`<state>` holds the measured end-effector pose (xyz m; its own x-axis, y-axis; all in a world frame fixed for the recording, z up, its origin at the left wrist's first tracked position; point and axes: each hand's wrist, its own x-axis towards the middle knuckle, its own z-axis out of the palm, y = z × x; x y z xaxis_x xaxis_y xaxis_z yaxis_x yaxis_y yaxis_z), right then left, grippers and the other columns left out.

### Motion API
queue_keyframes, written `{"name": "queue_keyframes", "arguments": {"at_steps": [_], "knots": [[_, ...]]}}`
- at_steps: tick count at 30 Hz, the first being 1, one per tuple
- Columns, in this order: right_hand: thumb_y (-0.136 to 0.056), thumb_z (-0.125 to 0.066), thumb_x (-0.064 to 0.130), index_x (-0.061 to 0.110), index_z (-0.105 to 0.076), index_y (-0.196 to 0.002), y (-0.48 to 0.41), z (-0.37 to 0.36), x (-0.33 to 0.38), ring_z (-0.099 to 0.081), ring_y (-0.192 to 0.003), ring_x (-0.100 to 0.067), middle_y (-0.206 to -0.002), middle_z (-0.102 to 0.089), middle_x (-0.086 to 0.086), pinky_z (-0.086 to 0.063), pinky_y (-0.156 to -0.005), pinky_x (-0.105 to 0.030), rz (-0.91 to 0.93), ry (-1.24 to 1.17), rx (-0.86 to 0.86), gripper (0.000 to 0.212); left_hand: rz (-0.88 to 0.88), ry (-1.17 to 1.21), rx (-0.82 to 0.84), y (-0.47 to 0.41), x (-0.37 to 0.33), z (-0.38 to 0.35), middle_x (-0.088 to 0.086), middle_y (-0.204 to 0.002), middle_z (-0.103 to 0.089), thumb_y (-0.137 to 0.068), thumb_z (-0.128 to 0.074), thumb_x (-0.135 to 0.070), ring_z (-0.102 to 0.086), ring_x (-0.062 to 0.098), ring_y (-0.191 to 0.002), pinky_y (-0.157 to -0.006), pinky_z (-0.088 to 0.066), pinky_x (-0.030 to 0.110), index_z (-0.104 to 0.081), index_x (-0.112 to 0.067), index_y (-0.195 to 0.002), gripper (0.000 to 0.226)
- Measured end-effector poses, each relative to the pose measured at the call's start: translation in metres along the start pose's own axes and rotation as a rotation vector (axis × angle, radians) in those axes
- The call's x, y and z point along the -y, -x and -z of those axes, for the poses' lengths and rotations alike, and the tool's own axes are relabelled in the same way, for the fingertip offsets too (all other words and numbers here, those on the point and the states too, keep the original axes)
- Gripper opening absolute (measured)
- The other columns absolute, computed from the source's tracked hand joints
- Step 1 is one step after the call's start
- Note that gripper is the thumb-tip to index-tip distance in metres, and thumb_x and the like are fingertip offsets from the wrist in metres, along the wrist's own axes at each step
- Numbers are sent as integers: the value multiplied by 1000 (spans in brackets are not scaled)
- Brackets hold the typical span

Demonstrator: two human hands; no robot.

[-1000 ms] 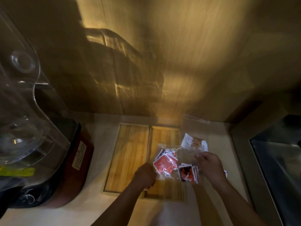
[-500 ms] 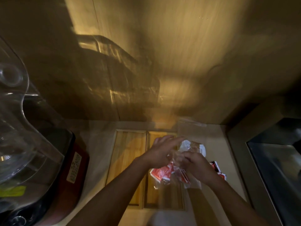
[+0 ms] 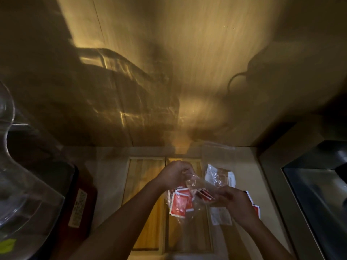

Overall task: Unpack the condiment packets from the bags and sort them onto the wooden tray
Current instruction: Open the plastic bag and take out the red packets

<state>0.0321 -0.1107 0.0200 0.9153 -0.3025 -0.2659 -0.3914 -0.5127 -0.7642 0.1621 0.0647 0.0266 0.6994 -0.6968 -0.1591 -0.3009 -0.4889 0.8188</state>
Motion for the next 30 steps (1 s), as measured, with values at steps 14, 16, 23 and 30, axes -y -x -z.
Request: {"name": "queue_keyframes", "arguments": {"at_steps": [14, 16, 23, 30], "knots": [[-89, -53, 16, 6, -61, -83, -7, 8, 42, -65, -84, -28, -86, -71, -15, -49, -77, -44, 117, -286, -132, 14, 38, 437, -188, 17, -13, 36, -5, -70, -65, -83, -64, -7, -60, -6, -60, -62, -47, 9, -64, -3, -79, 5], [-90, -51, 12, 1, -60, -85, -9, 8, 49, -65, -83, -23, -88, -71, -15, -48, -76, -38, 105, -348, -143, 15, 40, 444, -197, 18, -11, 35, -6, -72, -64, -83, -64, -7, -59, -6, -63, -65, -46, 11, -64, -7, -78, 5], [-90, -51, 7, 13, -59, -77, -27, 8, 56, -61, -72, -13, -89, -67, -23, -45, -72, -35, 80, -431, -173, 16, 57, 486, -271, 8, -5, 29, -5, -78, -63, -85, -62, -8, -58, 4, -73, -72, -46, 17, -63, -18, -76, 14], [-87, -56, 10, 19, -61, -81, -51, 14, 62, -62, -83, -22, -86, -67, -10, -47, -78, -38, 60, -527, -166, 11, 91, 551, -363, -9, -4, 32, -2, -77, -62, -87, -60, -10, -57, -10, -61, -61, -44, 5, -63, 0, -86, 10]]}}
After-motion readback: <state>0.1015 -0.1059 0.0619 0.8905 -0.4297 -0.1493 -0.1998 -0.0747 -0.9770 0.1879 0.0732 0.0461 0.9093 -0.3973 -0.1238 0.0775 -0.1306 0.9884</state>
